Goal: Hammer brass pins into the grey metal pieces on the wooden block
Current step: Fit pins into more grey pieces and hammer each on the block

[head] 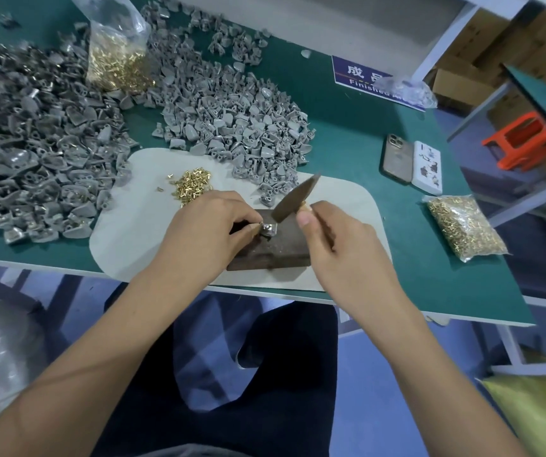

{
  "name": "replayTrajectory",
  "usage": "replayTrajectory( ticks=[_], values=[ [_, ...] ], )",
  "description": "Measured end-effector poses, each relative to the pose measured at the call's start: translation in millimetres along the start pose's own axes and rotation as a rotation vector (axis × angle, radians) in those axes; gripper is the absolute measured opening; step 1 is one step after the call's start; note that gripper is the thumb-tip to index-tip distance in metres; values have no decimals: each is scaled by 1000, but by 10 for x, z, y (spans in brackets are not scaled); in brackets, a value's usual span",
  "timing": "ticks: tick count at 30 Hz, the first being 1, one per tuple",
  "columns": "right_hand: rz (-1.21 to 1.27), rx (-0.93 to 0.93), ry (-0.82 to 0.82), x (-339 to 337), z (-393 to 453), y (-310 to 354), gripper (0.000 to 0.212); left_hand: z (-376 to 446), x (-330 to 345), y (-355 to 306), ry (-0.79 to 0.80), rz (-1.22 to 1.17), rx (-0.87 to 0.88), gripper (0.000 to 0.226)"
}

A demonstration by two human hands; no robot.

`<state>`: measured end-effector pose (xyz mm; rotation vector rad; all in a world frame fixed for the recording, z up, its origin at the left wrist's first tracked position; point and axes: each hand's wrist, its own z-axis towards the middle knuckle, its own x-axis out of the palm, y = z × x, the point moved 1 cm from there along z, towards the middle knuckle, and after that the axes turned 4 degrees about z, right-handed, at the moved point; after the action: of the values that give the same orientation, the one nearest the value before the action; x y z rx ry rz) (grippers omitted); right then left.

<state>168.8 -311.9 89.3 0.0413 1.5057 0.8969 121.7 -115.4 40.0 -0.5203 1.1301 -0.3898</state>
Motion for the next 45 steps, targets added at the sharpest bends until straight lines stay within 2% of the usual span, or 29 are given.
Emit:
replayTrajectory(
  ticks=[2,5,9,13,15,17,20,23,27,30,33,36,38,41,45],
  values=[
    [28,9,-27,-1,-5,11,26,-2,2,6,-4,0,4,6],
    [-70,26,81,34,-49,36,22,-6,2,-1,-3,-13,6,6],
    [-7,25,-49,-17,-32,48,27,-3,0,19,7,-35,-21,5],
    [-85,46,113,14,-55,43,23,2,-7,5,19,-16,-20,6],
    [-86,59,66,-49,-5,-13,29,6,-12,29,5,6,-32,6],
    [-95,114,-36,-111,68,-110,26,-1,1,49,8,34,-40,6],
    [-220,216,-114,-82,184,-318,26,-3,-8,12,7,50,-45,6],
    [-321,321,-140,-22,261,-552,35,8,-9,13,28,65,-41,6],
    [-390,396,-109,94,252,-730,27,8,7,34,21,79,-51,5],
    [-523,406,-108,142,227,-741,29,-11,25,14,7,58,-66,5],
    [-493,325,-187,135,240,-614,30,-27,20,-18,0,49,-92,5],
    [-175,-36,-230,171,213,-281,29,-65,-1,-73,-1,81,-100,5],
    [-139,-221,-179,249,168,-56,26,-101,-40,-92,-44,86,-118,7],
    [-115,-313,-137,365,192,135,15,-153,-158,-48,-104,72,-167,7],
    [-36,-343,-102,544,319,364,14,-232,-371,120,-133,70,-232,9]
  ],
)
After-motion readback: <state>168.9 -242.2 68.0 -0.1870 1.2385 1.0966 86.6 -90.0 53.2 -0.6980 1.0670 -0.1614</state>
